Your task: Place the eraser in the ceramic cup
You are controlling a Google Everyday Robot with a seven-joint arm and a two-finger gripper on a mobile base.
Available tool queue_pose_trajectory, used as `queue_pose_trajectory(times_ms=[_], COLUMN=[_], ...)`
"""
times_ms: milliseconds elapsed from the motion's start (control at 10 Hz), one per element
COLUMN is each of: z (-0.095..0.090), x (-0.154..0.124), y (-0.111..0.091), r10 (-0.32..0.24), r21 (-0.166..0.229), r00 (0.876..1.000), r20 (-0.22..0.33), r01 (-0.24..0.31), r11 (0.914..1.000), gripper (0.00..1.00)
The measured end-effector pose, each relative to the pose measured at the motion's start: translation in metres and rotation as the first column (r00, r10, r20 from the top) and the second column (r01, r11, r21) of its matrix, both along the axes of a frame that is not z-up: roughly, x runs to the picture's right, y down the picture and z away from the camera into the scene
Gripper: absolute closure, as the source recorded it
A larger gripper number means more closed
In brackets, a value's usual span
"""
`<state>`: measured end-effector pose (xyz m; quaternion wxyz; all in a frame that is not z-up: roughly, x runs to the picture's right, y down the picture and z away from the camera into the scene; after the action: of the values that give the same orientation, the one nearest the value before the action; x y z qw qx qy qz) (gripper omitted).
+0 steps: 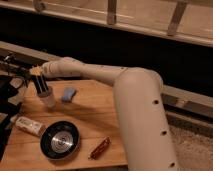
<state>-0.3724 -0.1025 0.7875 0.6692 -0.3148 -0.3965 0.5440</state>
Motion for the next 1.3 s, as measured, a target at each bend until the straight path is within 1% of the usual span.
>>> queue_pose_trajectory(times_ms=[200,500,600,700,900,1000,1100,1200,1300], z=[0.009,0.016,0.016,0.017,0.019,0.021,0.023,0.024,0.026], x=[0.001,0.006,0.005,0.004,0.003,0.003,0.002,0.0,0.001], y=[0.002,0.007,0.008,0.009,0.012,0.015,0.017,0.02,0.021], r10=[0.005,0.023,0.026,0.027,0.04,0.044,0.047,0.048,0.057], r21=[-0.006,-0.018,-0.021,-0.021,-0.025,-0.03,-0.032,-0.035,-0.035], r00=[1.0,1.0,1.0,1.0,0.999,0.999,0.998,0.998,0.997], r20=[0.008,0.007,0.01,0.013,0.023,0.027,0.032,0.039,0.047], r01=[-0.005,-0.022,-0.026,-0.027,-0.04,-0.043,-0.046,-0.046,-0.056], r11=[1.0,0.9996,0.9995,0.9994,0.9989,0.9986,0.9984,0.9983,0.9978], gripper=[1.0,1.0,0.96,0.9,0.67,0.58,0.47,0.4,0.38])
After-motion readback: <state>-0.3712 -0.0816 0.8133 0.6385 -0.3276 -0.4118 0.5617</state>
